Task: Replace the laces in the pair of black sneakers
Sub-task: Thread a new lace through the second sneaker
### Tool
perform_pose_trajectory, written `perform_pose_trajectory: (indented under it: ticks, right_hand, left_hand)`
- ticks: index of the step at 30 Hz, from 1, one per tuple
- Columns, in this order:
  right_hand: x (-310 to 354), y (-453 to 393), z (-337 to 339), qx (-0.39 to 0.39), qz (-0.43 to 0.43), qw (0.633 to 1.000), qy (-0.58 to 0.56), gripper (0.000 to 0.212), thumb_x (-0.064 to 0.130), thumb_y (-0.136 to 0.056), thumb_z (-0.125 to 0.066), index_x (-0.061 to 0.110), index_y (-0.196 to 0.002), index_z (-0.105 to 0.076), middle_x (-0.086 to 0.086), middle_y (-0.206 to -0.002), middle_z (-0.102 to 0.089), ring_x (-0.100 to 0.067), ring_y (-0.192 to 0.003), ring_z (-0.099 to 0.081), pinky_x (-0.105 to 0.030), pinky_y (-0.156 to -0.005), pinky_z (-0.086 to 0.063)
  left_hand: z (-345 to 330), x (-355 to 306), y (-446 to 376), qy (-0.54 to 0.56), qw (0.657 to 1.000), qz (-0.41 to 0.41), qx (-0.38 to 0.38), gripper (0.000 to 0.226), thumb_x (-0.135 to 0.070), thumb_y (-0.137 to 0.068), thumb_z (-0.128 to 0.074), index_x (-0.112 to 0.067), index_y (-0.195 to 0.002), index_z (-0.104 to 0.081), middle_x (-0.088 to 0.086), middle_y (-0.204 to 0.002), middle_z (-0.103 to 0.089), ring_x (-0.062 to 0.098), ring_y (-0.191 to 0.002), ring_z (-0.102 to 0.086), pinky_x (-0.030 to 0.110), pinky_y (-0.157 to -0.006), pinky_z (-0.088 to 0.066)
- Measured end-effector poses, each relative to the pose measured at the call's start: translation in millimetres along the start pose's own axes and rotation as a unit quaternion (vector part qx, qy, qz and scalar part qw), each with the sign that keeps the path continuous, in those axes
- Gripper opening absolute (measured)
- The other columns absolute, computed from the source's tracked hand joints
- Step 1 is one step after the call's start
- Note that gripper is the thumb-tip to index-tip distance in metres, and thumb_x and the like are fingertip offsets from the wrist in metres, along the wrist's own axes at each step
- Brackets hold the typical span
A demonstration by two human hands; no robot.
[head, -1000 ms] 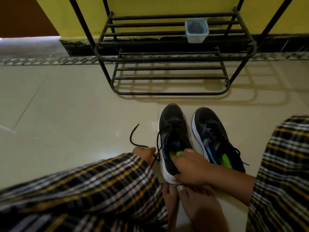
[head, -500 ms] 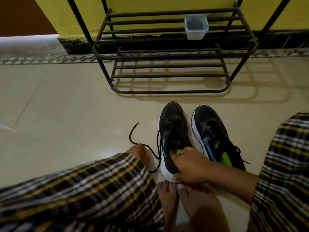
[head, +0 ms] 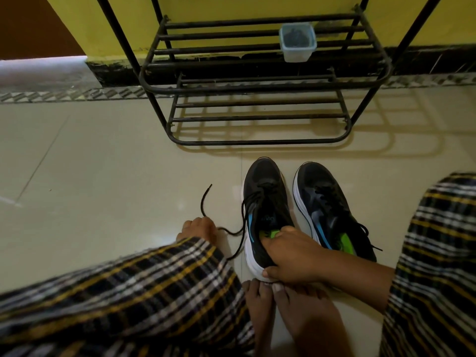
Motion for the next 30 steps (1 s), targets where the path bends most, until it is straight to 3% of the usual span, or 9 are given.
perform_pose_trajectory:
  ticks: [2, 4, 8, 12, 16, 19, 24, 27, 30]
  right_hand:
    - [1, 2, 0, -0.011, -0.004, 1.000, -0.016, 0.045, 0.050, -0.089, -0.051, 0.011, -0.111, -0.049, -0.009, -0.105, -0.061, -0.027, -0.099, -0.054, -0.032, -0.096, -0.030]
    - [1, 4, 2, -0.014, -0.013, 0.999, -0.040, 0.046, 0.051, -0.090, -0.049, 0.011, -0.114, -0.048, -0.009, -0.107, -0.060, -0.027, -0.101, -0.052, -0.030, -0.089, -0.029]
    - [0, 5, 10, -0.035, -0.056, 0.984, -0.164, 0.035, 0.047, -0.090, -0.052, 0.016, -0.105, -0.049, -0.003, -0.101, -0.061, -0.023, -0.096, -0.056, -0.028, -0.075, -0.038]
    - [-8, 0, 30, -0.094, -0.116, 0.905, -0.397, 0.033, 0.032, -0.088, -0.063, 0.021, -0.113, -0.045, 0.001, -0.087, -0.064, -0.007, -0.070, -0.057, -0.023, -0.066, -0.046]
    - [-14, -7, 39, -0.102, -0.132, 0.873, -0.459, 0.036, 0.029, -0.086, -0.066, 0.022, -0.116, -0.047, 0.002, -0.082, -0.060, -0.006, -0.065, -0.055, -0.019, -0.059, -0.042]
    - [-19, -6, 33, -0.147, -0.145, 0.866, -0.456, 0.033, 0.026, -0.086, -0.065, 0.025, -0.115, -0.051, -0.001, -0.081, -0.053, -0.010, -0.064, -0.049, -0.023, -0.061, -0.040]
    - [-23, -2, 33, -0.194, -0.114, 0.851, -0.474, 0.016, 0.017, -0.086, -0.065, 0.029, -0.079, -0.059, 0.001, -0.083, -0.052, -0.002, -0.062, -0.046, -0.020, -0.065, -0.037]
    - [-23, 0, 34, -0.212, -0.123, 0.832, -0.498, 0.010, 0.019, -0.085, -0.067, 0.023, -0.088, -0.059, 0.008, -0.076, -0.050, -0.003, -0.056, -0.045, -0.016, -0.058, -0.037]
    - [-20, 0, 35, -0.203, -0.107, 0.825, -0.516, 0.022, 0.020, -0.084, -0.069, 0.025, -0.102, -0.057, 0.004, -0.080, -0.058, -0.009, -0.060, -0.050, -0.023, -0.060, -0.045]
  left_hand:
    - [10, 0, -4, 0.141, 0.987, 0.028, -0.076, 0.009, -0.016, -0.095, -0.048, -0.012, -0.096, -0.055, 0.010, -0.104, -0.058, 0.028, -0.097, -0.056, 0.039, -0.083, -0.046]
    - [19, -6, -2, 0.208, 0.969, -0.016, -0.134, 0.008, -0.015, -0.095, -0.048, -0.011, -0.092, -0.054, 0.009, -0.097, -0.058, 0.026, -0.086, -0.058, 0.040, -0.078, -0.048]
    - [34, -20, 5, 0.316, 0.933, -0.049, -0.163, 0.007, -0.015, -0.096, -0.047, -0.012, -0.091, -0.050, 0.006, -0.081, -0.061, 0.022, -0.073, -0.061, 0.037, -0.067, -0.051]
    - [46, -43, 13, 0.400, 0.905, -0.086, -0.119, 0.006, -0.012, -0.095, -0.050, -0.011, -0.101, -0.051, 0.004, -0.077, -0.059, 0.016, -0.059, -0.063, 0.027, -0.059, -0.055]
    - [53, -70, 20, 0.471, 0.869, -0.146, -0.043, 0.017, -0.004, -0.094, -0.048, -0.013, -0.099, -0.062, -0.003, -0.070, -0.061, 0.016, -0.060, -0.064, 0.025, -0.059, -0.054]
    - [57, -82, 23, 0.488, 0.856, -0.170, -0.036, 0.019, -0.003, -0.094, -0.048, -0.008, -0.094, -0.066, -0.007, -0.072, -0.063, 0.017, -0.067, -0.063, 0.026, -0.062, -0.055]
    - [56, -80, 23, 0.441, 0.876, -0.187, -0.060, 0.020, -0.009, -0.096, -0.048, -0.015, -0.099, -0.068, 0.000, -0.083, -0.067, 0.019, -0.078, -0.063, 0.035, -0.068, -0.055]
    - [57, -78, 22, 0.393, 0.889, -0.225, -0.067, 0.024, -0.006, -0.095, -0.049, -0.019, -0.099, -0.068, -0.007, -0.086, -0.067, 0.005, -0.082, -0.063, 0.022, -0.071, -0.053]
    - [61, -82, 26, 0.352, 0.888, -0.283, -0.084, 0.027, 0.001, -0.091, -0.053, -0.019, -0.099, -0.069, -0.011, -0.091, -0.067, -0.001, -0.086, -0.062, 0.011, -0.074, -0.048]
Point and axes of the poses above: each hand's wrist, its own y-axis away from the middle knuckle, its own z-axis out of the back of the hand, x = y × z, the point moved 3 cm from there along -y, towards the middle knuckle
